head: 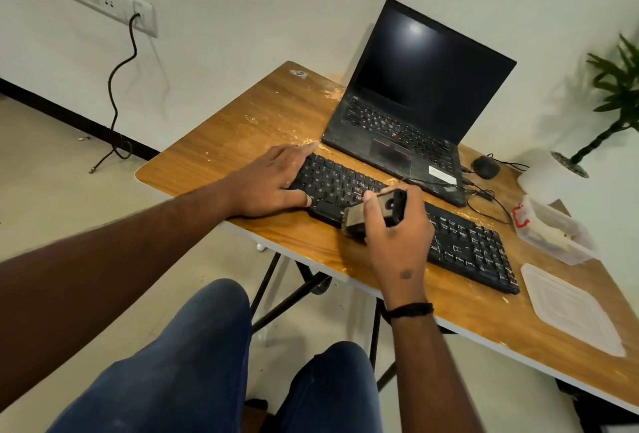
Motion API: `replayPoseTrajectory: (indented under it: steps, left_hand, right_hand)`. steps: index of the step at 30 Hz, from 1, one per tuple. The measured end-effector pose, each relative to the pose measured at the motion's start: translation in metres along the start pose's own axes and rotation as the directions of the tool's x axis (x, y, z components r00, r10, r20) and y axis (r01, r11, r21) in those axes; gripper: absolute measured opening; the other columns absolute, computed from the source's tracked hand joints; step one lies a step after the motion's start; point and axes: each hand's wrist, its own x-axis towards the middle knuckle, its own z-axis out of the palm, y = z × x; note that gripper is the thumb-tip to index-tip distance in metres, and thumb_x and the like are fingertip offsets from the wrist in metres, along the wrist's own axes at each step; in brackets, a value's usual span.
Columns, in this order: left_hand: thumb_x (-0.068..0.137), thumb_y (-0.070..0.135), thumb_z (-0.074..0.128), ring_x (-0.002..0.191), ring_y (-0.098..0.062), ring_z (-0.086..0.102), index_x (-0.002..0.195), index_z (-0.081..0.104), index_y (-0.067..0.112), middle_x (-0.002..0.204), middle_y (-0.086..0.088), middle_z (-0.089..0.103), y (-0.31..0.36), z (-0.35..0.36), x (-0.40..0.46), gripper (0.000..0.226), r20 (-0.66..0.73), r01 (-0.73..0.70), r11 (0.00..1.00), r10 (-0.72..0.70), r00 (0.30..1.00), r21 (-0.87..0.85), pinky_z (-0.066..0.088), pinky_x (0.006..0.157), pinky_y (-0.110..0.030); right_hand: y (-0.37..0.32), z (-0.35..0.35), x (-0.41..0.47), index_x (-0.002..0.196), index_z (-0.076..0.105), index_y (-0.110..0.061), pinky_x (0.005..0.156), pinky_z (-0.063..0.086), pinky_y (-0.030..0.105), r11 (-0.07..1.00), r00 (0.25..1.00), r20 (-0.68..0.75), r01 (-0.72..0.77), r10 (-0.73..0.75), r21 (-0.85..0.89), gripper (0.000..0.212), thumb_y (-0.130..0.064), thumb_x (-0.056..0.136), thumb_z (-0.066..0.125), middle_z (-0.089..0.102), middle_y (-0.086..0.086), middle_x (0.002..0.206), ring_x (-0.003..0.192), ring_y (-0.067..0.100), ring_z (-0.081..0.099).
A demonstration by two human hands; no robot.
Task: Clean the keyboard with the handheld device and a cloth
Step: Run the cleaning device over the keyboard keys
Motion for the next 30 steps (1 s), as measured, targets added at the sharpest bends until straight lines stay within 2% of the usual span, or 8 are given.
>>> replayPoseTrajectory:
  steps: [3, 8, 13, 18, 21, 24, 27, 30]
  left_hand:
    - [0.092, 0.052, 0.061, 0.151, -0.016, 0.010, 0.162, -0.002, 0.027, 0.165, -0.002, 0.016, 0.000, 0.001, 0.001, 0.097, -0.008, -0.005, 1.000, 0.005, 1.000, 0.018, 0.023, 0.119, -0.044]
    - [0.085, 0.065, 0.046, 0.152, -0.017, 0.009, 0.162, -0.002, 0.027, 0.167, -0.003, 0.015, -0.001, 0.001, 0.001, 0.098, -0.009, -0.004, 0.999, 0.005, 1.000, 0.053, 0.021, 0.121, -0.046]
    - [0.085, 0.060, 0.050, 0.151, -0.016, 0.011, 0.162, -0.001, 0.027, 0.166, -0.003, 0.017, -0.001, 0.001, -0.001, 0.098, -0.014, -0.006, 0.999, 0.006, 1.000, 0.036, 0.022, 0.120, -0.043]
    - [0.084, 0.059, 0.052, 0.150, -0.017, 0.014, 0.162, 0.000, 0.028, 0.165, -0.004, 0.018, 0.001, 0.001, -0.001, 0.099, -0.016, 0.005, 1.000, -0.005, 1.000, 0.024, 0.025, 0.120, -0.044]
    - [0.084, 0.057, 0.053, 0.149, -0.018, 0.017, 0.162, 0.001, 0.027, 0.163, -0.005, 0.022, 0.003, 0.001, -0.002, 0.098, -0.042, -0.004, 0.999, 0.006, 0.999, 0.037, 0.028, 0.120, -0.043]
    - [0.084, 0.058, 0.051, 0.149, -0.018, 0.016, 0.162, 0.004, 0.027, 0.163, -0.005, 0.023, 0.006, 0.000, -0.004, 0.097, -0.056, -0.004, 0.999, 0.007, 0.998, 0.051, 0.027, 0.120, -0.043]
    - [0.081, 0.069, 0.042, 0.151, -0.016, 0.012, 0.162, 0.008, 0.029, 0.165, -0.001, 0.024, 0.009, 0.000, -0.007, 0.096, -0.048, -0.005, 0.998, 0.008, 0.999, 0.061, 0.025, 0.120, -0.045]
    - [0.081, 0.077, 0.031, 0.152, -0.017, 0.012, 0.162, 0.009, 0.030, 0.165, 0.004, 0.028, 0.005, 0.001, -0.006, 0.096, -0.041, -0.029, 0.996, 0.032, 0.999, 0.079, 0.022, 0.121, -0.045]
  right_hand:
    - [-0.003, 0.003, -0.007, 0.101, 0.052, -0.020, 0.057, 0.048, 0.010, 0.998, 0.998, -0.014, 0.067, -0.067, -0.015, 0.019, -0.023, 0.092, 0.068, 0.059, -0.013, 0.081, 0.076, -0.007, 0.062]
    - [-0.017, 0.030, -0.013, 0.111, 0.057, -0.019, 0.072, 0.051, 0.012, 0.990, 0.982, 0.130, 0.138, -0.140, 0.026, 0.030, -0.030, 0.088, 0.073, 0.063, -0.011, 0.097, 0.087, 0.001, 0.063]
    - [-0.014, 0.018, -0.010, 0.108, 0.055, -0.026, 0.067, 0.054, 0.022, 0.992, 0.972, 0.220, 0.099, -0.081, -0.074, 0.026, -0.035, 0.090, 0.070, 0.061, -0.010, 0.088, 0.079, 0.005, 0.060]
    - [0.003, -0.017, -0.002, 0.102, 0.056, -0.023, 0.066, 0.056, 0.032, 0.948, 0.993, 0.119, 0.030, 0.008, -0.315, 0.026, -0.044, 0.091, 0.065, 0.060, -0.011, 0.082, 0.074, 0.005, 0.059]
    - [0.006, -0.026, -0.008, 0.102, 0.060, -0.022, 0.064, 0.054, 0.027, 0.967, 0.999, -0.034, 0.000, -0.009, -0.257, 0.026, -0.042, 0.088, 0.068, 0.060, -0.011, 0.079, 0.071, 0.010, 0.060]
    - [-0.003, -0.009, -0.021, 0.113, 0.064, -0.022, 0.076, 0.058, 0.030, 0.983, 0.995, -0.066, 0.064, -0.076, -0.170, 0.031, -0.038, 0.087, 0.070, 0.068, -0.007, 0.096, 0.086, 0.008, 0.064]
    - [-0.014, 0.021, -0.033, 0.121, 0.066, -0.020, 0.099, 0.048, 0.019, 0.959, 0.973, 0.002, 0.229, -0.232, -0.168, 0.037, -0.025, 0.085, 0.076, 0.068, -0.005, 0.121, 0.111, 0.003, 0.060]
    - [-0.016, 0.038, -0.038, 0.119, 0.069, -0.022, 0.101, 0.047, 0.022, 0.943, 0.957, 0.105, 0.285, -0.270, -0.173, 0.037, -0.019, 0.083, 0.077, 0.066, -0.007, 0.126, 0.115, 0.006, 0.060]
